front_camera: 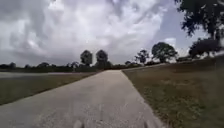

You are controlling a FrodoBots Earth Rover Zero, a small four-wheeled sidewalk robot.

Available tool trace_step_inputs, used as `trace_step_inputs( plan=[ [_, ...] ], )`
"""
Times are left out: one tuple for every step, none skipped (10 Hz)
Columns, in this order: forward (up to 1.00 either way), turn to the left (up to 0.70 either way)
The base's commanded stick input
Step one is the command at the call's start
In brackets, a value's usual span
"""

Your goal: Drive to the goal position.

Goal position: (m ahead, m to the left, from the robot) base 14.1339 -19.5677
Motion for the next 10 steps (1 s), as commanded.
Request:
trace_step_inputs(
  plan=[
    [0.85, 0.0],
    [0.85, 0.0],
    [0.85, 0.0],
    [0.85, 0.0],
    [0.85, 0.0],
    [0.85, 0.0],
    [0.85, 0.0],
    [0.85, 0.0],
    [0.85, 0.0],
    [0.85, 0.0]
  ],
)
